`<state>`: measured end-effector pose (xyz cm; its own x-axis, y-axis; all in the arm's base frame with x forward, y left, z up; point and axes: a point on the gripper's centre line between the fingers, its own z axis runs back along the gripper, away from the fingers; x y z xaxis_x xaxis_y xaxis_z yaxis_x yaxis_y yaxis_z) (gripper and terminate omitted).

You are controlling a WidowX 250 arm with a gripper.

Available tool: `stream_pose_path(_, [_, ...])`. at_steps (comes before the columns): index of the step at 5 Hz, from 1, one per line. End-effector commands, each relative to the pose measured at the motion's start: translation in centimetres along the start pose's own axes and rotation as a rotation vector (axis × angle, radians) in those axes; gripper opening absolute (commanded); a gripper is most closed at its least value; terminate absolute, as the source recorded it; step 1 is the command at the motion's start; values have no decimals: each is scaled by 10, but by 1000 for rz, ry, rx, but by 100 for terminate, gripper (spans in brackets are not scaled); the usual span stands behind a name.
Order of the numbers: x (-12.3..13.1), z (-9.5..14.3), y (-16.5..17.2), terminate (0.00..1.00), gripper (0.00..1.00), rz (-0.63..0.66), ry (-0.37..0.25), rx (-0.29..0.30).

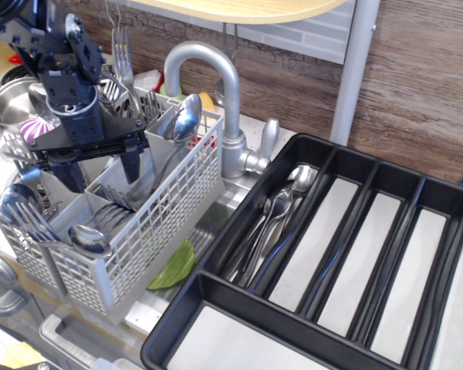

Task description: Put small spoon from basket to tray

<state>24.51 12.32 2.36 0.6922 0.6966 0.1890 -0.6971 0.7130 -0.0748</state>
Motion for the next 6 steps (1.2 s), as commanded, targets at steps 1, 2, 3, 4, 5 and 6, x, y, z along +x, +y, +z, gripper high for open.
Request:
stream_pose_path(1, [5,-2,4,0,100,15,-9,-26])
stream_pose_path(2, [6,-3,4,0,100,12,-8,-44])
stream_pose_path(3, [8,-11,2,0,0,13,-20,-45])
stream_pose_path(4, [9,-17,-1,0,0,0,-12,-55])
stream_pose_path(5, [11,-20,-1,0,0,-12,2,-69])
stream_pose_path(6, [13,-12,-2,0,0,-24,-7,-58])
